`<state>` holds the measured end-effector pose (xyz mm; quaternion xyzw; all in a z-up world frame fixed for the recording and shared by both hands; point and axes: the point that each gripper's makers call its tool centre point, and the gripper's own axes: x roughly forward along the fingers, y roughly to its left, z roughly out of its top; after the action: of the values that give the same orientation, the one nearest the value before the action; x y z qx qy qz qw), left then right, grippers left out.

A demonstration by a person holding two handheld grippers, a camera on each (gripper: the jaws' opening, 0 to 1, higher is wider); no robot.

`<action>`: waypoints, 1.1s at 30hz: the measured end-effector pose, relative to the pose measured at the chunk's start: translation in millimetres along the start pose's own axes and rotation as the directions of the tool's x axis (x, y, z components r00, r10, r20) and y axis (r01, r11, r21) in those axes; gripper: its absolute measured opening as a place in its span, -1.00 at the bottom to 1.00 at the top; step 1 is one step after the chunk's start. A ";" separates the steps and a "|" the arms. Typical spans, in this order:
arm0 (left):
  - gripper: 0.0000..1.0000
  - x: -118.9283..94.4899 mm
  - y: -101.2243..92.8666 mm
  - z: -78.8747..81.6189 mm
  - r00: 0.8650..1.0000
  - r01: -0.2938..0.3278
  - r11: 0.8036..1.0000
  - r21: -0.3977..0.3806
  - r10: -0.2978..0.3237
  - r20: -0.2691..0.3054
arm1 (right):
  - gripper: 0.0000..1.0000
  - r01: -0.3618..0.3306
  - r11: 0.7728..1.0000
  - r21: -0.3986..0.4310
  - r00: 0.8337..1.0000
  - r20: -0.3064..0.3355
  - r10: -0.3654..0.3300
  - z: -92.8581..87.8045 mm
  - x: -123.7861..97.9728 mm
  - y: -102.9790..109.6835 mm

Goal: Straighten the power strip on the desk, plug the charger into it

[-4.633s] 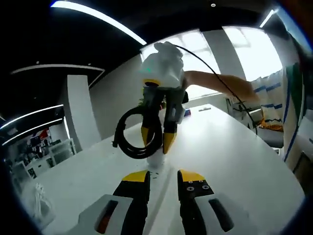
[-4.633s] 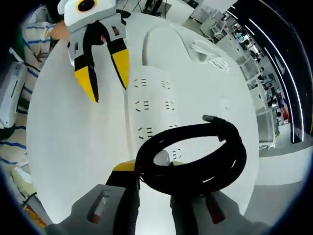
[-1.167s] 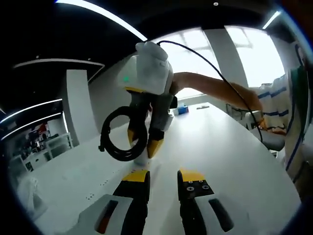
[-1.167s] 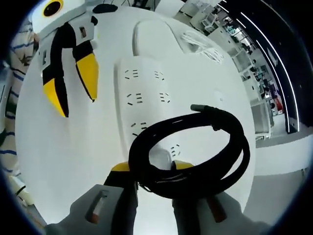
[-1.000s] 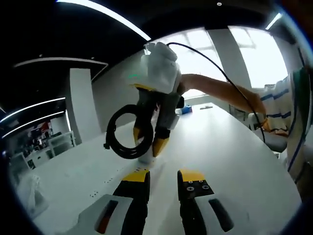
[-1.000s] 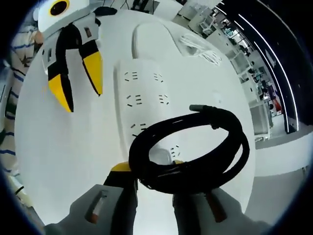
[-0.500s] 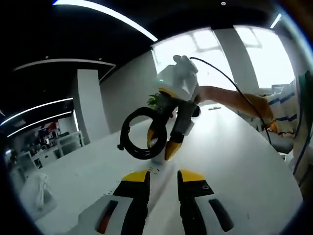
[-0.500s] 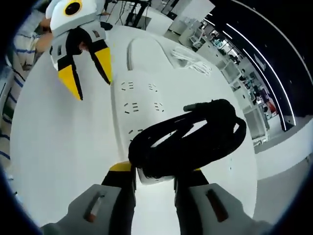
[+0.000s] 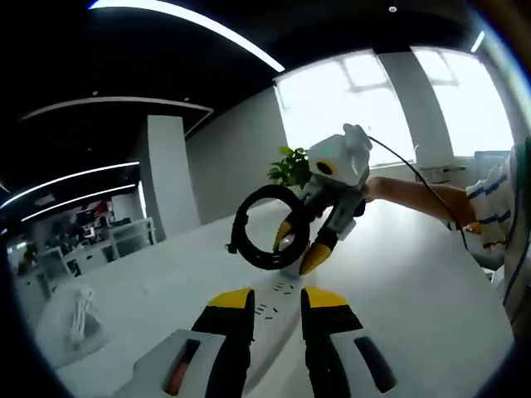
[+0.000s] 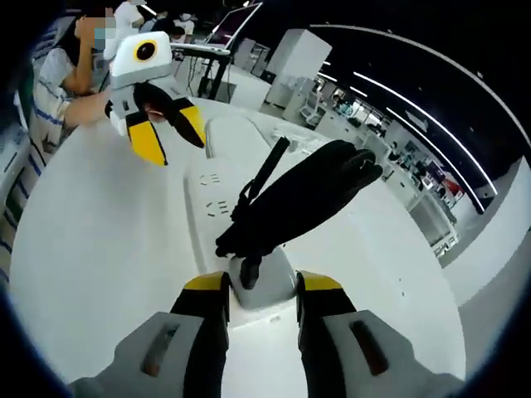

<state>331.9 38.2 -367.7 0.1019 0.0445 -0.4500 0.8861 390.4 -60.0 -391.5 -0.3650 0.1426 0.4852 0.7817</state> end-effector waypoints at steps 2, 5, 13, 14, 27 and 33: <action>-0.55 -0.2 0.9 -0.3 1.000 -0.002 1.000 -0.004 0.002 -0.001 | -0.39 0.011 1.000 0.009 0.999 0.031 -0.011 0.2 -0.6 0.2; -0.55 -0.4 1.3 -0.6 1.000 -0.005 1.000 -0.004 0.005 -0.002 | -0.39 0.028 0.999 0.022 0.997 0.065 -0.029 0.5 -1.5 0.2; -0.55 0.1 2.6 -3.4 1.000 -0.019 1.000 0.018 0.020 -0.019 | -0.39 0.056 0.998 0.040 0.988 0.140 -0.061 4.3 -3.0 0.8; -0.55 0.0 3.0 -3.5 1.000 -0.021 1.000 0.021 0.022 -0.020 | -0.39 0.058 0.997 0.042 0.987 0.148 -0.064 5.2 -3.8 0.8; -0.53 -6.6 17.3 -4.0 0.997 -0.069 0.998 0.003 0.069 -0.041 | -0.38 0.067 0.988 0.141 0.956 0.275 -0.104 11.1 -23.2 -3.0; -0.53 -16.0 33.2 0.8 0.994 -0.105 0.994 -0.030 0.104 -0.032 | -0.35 0.070 0.984 0.162 0.952 0.283 -0.115 3.0 -30.3 -0.9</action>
<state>349.2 69.7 -359.5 0.0970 0.0597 -0.4005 0.9092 376.0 -78.0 -371.5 -0.2360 0.0450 0.4843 0.8413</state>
